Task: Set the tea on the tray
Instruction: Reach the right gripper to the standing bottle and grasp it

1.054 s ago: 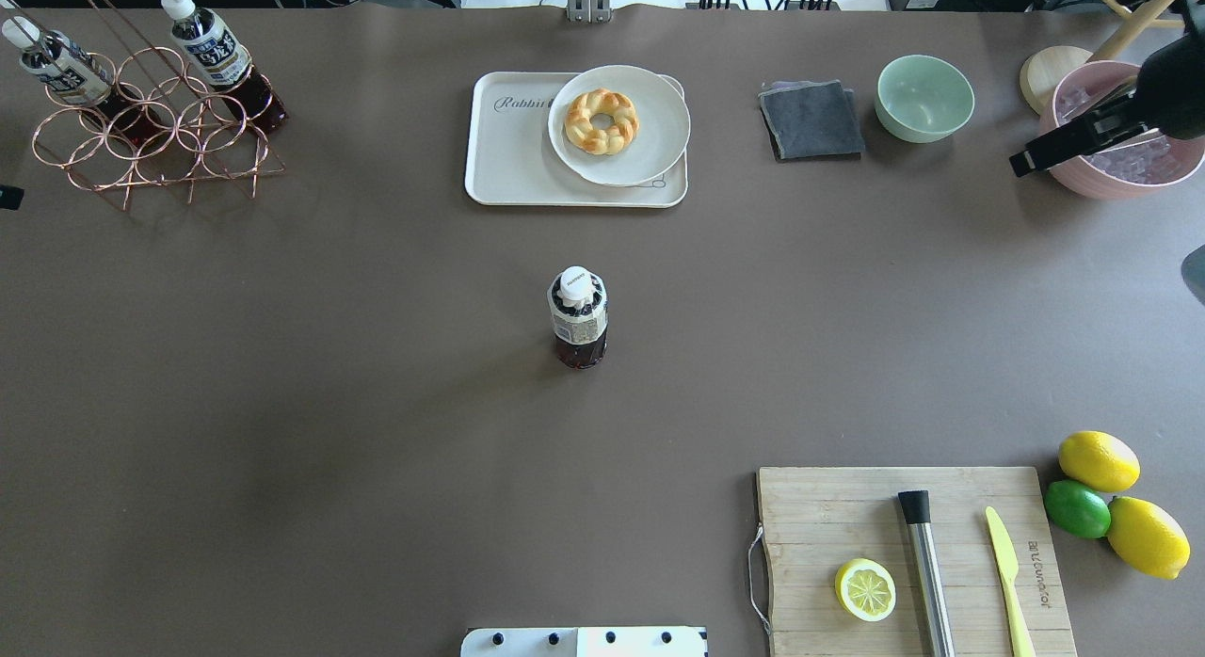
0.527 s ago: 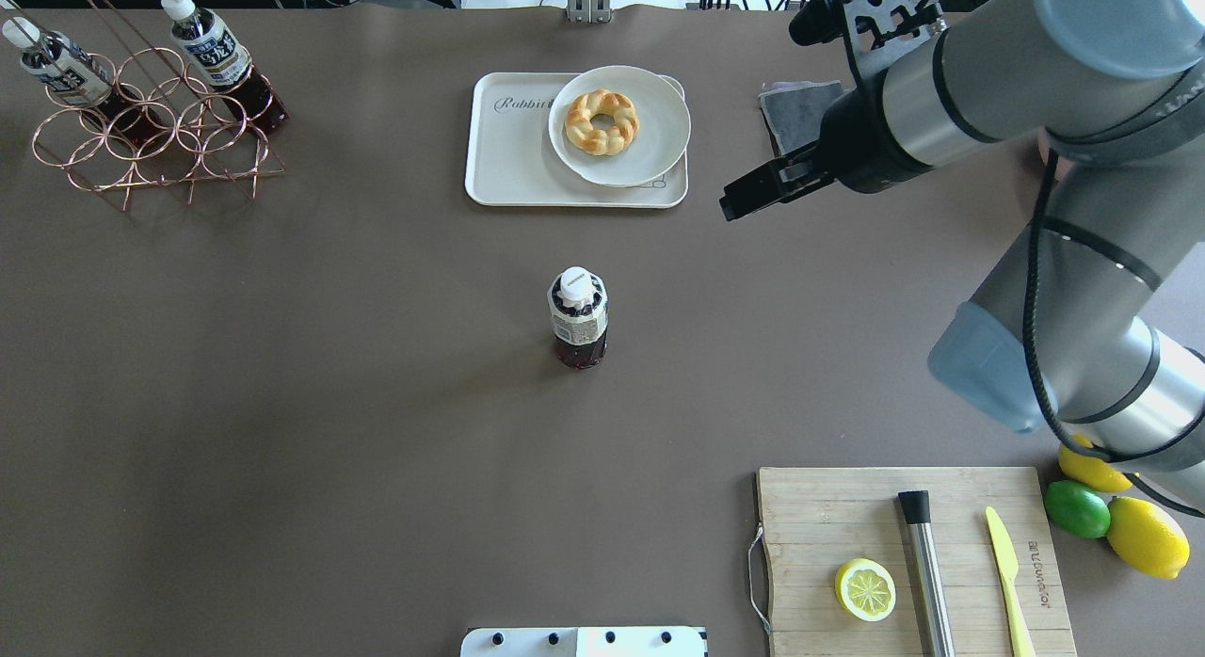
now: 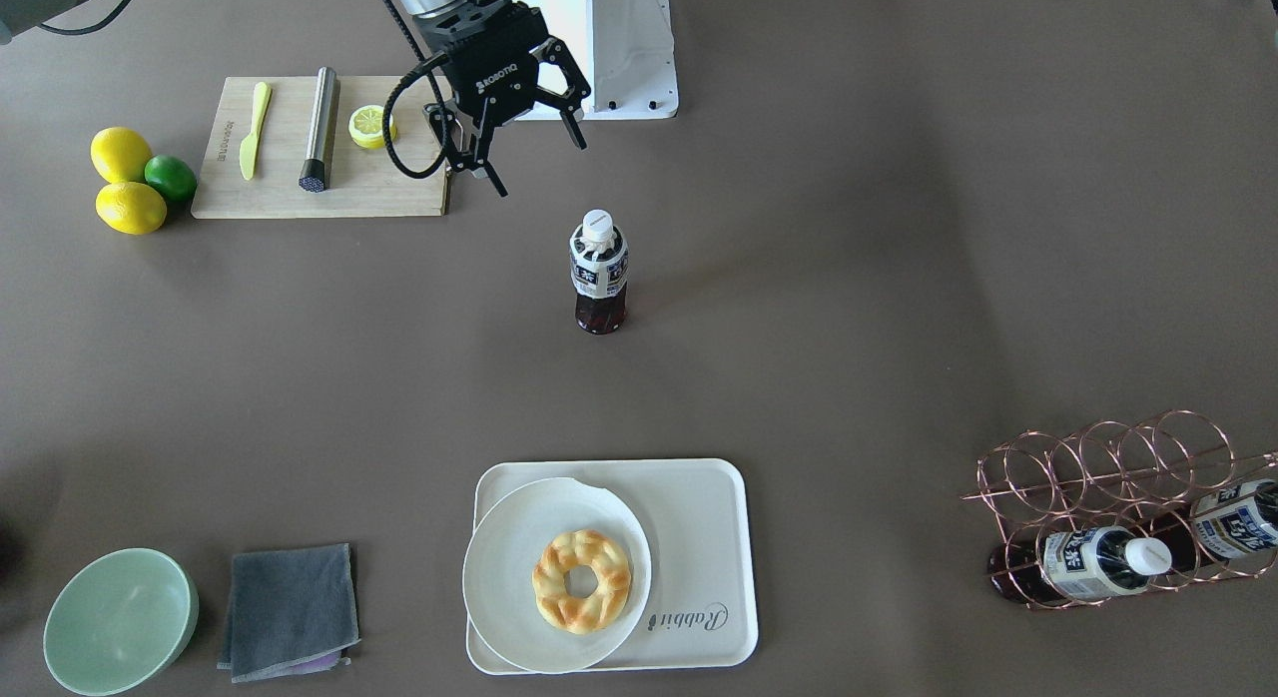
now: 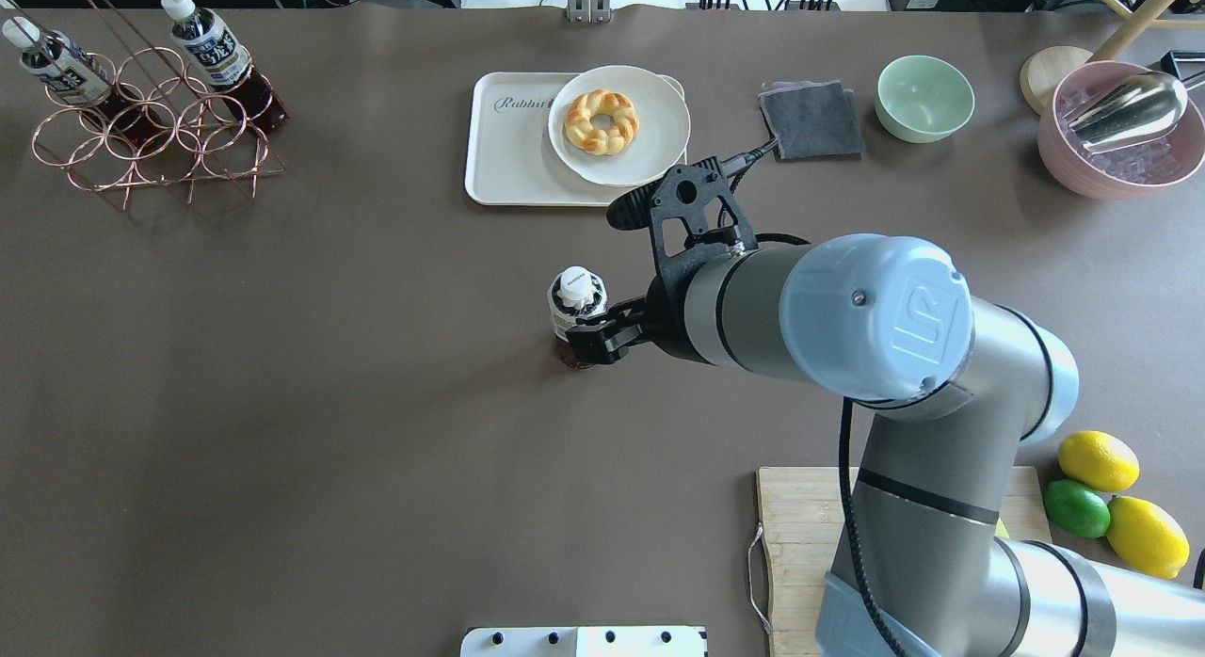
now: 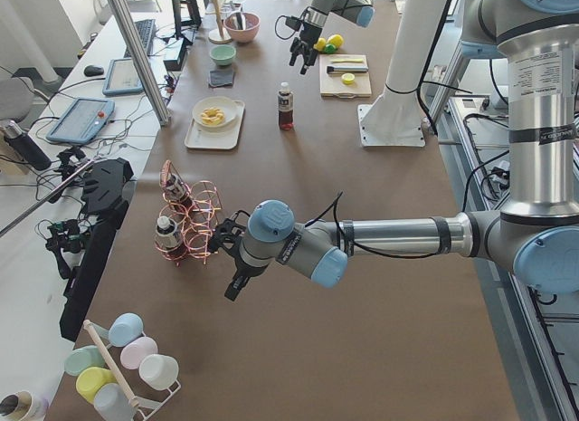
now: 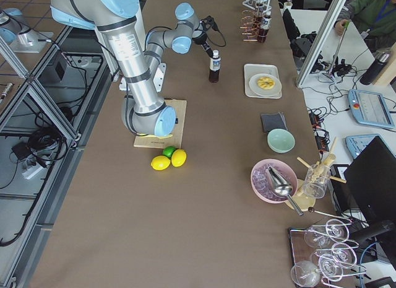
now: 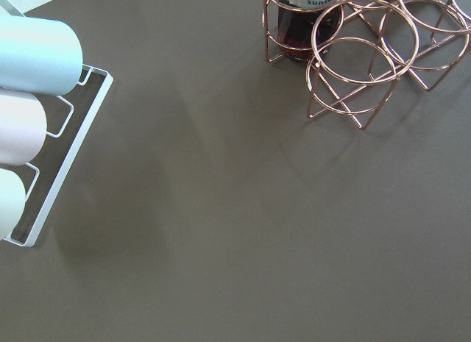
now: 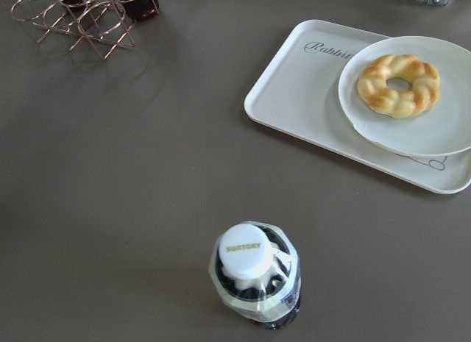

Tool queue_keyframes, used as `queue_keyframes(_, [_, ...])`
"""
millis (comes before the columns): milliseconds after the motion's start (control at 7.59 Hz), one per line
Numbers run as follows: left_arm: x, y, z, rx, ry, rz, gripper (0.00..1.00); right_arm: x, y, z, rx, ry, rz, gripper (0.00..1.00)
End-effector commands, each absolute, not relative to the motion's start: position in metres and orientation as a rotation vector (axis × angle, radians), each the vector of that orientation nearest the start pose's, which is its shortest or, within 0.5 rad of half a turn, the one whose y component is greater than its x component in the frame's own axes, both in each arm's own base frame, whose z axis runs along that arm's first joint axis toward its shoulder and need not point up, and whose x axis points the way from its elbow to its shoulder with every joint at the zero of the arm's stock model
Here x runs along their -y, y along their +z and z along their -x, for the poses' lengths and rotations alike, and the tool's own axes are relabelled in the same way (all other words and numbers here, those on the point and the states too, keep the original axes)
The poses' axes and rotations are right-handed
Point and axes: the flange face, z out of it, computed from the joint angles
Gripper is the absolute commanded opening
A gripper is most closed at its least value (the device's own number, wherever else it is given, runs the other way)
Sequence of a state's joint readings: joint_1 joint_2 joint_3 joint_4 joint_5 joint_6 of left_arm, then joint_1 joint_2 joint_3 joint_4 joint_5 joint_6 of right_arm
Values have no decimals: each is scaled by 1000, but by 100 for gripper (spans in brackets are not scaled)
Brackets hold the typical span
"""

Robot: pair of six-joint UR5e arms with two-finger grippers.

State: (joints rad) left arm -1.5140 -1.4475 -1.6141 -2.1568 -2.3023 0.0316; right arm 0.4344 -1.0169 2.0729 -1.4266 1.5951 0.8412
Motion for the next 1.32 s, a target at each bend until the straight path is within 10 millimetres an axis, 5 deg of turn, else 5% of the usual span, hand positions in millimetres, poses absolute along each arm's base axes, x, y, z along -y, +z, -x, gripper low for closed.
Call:
queue_keyframes(0, [465, 636, 40, -723, 267, -468, 99, 338, 115, 474, 989, -231, -680, 98])
queue_keyframes(395, [462, 638, 41, -724, 267, -468, 99, 352, 125, 481, 902, -183, -751, 96])
queue_keyframes(659, [461, 638, 41, -724, 267, -468, 99, 359, 101, 504, 892, -160, -772, 95])
queue_keyframes(1185, [462, 638, 41, -724, 268, -467, 99, 363, 111, 516, 847, -160, -784, 87])
